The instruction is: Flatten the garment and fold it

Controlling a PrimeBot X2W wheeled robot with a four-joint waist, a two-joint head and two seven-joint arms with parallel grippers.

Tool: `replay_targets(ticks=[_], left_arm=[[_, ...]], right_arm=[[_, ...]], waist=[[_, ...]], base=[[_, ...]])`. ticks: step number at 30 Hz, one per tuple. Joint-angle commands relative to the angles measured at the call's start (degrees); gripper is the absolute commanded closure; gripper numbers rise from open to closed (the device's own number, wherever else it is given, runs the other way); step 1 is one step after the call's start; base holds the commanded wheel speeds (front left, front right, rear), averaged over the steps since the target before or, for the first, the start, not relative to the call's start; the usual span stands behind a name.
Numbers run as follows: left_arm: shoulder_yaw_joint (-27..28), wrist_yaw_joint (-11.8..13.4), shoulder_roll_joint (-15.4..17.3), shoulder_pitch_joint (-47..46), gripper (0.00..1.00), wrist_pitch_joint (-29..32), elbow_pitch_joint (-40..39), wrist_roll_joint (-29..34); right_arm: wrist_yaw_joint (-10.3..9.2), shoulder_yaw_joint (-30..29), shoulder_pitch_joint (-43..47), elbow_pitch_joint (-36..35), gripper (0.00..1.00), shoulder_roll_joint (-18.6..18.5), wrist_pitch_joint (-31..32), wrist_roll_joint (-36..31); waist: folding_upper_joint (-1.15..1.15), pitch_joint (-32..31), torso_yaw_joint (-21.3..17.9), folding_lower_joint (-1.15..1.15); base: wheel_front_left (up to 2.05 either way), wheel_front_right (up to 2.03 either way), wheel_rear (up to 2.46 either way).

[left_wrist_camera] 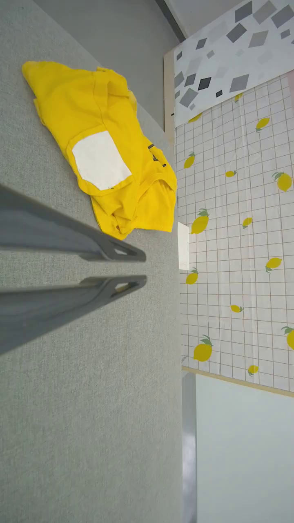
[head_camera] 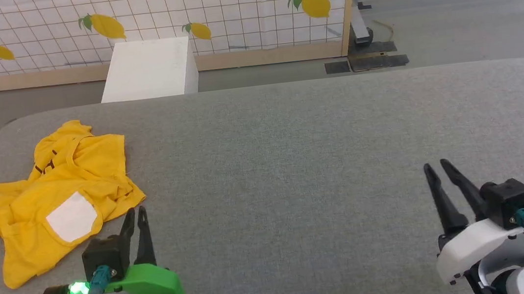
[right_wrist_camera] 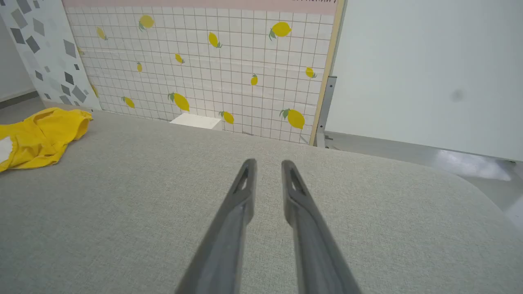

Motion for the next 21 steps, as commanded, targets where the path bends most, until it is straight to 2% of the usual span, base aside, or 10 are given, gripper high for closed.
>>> replay_targets(ticks=[1, 21], left_arm=[[0.0, 0.0, 0.0, 0.0, 0.00, -0.1, 0.0, -0.1], [-1.0, 1.4, 0.0, -0.6, 0.00, -2.7, 1.8, -1.8]], right_arm=[[0.00, 0.0, 0.0, 0.0, 0.00, 0.0, -0.1, 0.1], [-0.02, -1.4, 0.3, 1.5, 0.00, 0.0, -2.6, 2.5]], waist=[[0.00, 0.0, 0.0, 0.00], [0.00, 0.2, 1.1, 0.00]], base=[[0.00, 0.00, 0.00], [0.00, 0.00, 0.00]])
